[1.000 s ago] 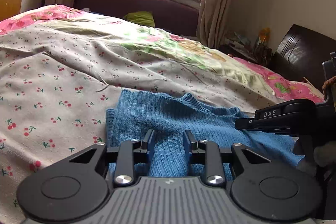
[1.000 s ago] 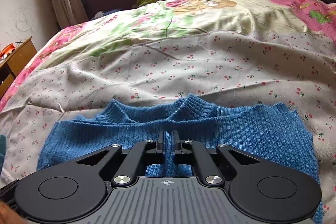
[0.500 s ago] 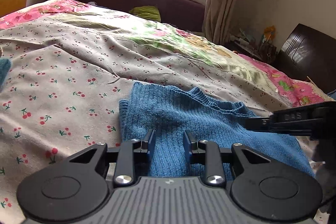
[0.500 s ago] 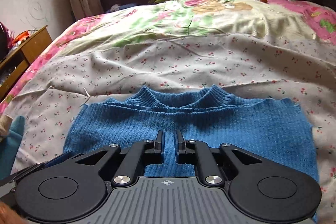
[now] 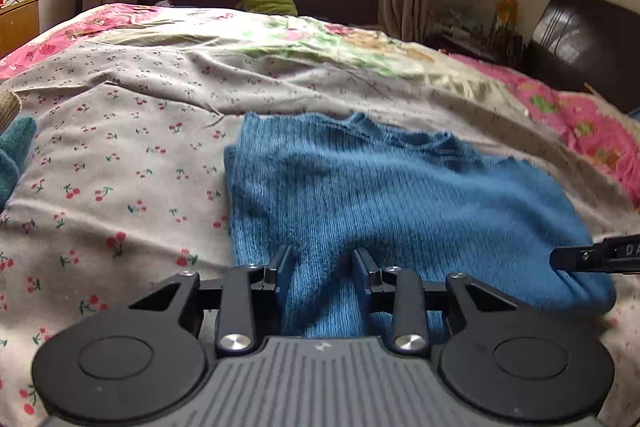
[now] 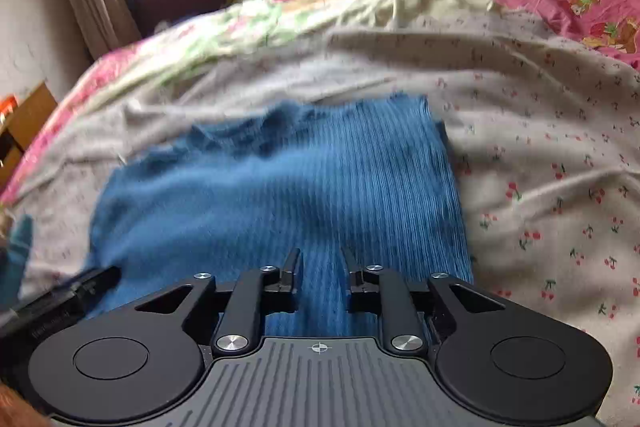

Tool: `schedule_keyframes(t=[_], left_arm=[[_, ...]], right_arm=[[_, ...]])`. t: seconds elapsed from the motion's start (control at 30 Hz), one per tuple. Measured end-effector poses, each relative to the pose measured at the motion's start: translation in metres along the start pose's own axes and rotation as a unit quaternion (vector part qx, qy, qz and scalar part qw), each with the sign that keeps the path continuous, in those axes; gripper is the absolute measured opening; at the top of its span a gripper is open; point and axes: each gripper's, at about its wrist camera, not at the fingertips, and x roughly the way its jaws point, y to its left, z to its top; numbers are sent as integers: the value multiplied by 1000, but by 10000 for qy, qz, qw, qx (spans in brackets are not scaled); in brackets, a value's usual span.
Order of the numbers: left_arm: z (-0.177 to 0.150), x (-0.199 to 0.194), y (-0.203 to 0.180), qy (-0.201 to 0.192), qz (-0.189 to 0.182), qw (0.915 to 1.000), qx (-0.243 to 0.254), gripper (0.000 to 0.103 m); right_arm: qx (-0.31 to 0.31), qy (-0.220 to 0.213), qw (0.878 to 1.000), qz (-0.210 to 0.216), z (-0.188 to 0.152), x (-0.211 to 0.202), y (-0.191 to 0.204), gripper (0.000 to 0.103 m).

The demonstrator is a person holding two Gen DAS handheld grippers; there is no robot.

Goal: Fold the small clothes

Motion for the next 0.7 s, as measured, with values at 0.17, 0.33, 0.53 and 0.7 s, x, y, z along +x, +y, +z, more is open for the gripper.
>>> schedule_keyframes(t=[0.17, 0.33, 0.53, 0.7], left_arm=[[-3, -21, 5, -190, 22, 9992, -359, 44], [-16, -41, 23, -228, 247, 9922, -1198, 44], [-33, -45, 36, -45, 183, 9788, -2039, 46], [-47, -47, 51, -92, -39, 9571, -2894, 50]], right_arm=[[60, -445, 9984, 347, -8, -28, 4, 23], [-418, -572, 9952, 674, -1, -46, 31, 24], [-1100, -147, 9872, 1146, 28, -31, 102, 33], [-1625, 317, 9789, 1197, 48, 5, 168, 42]])
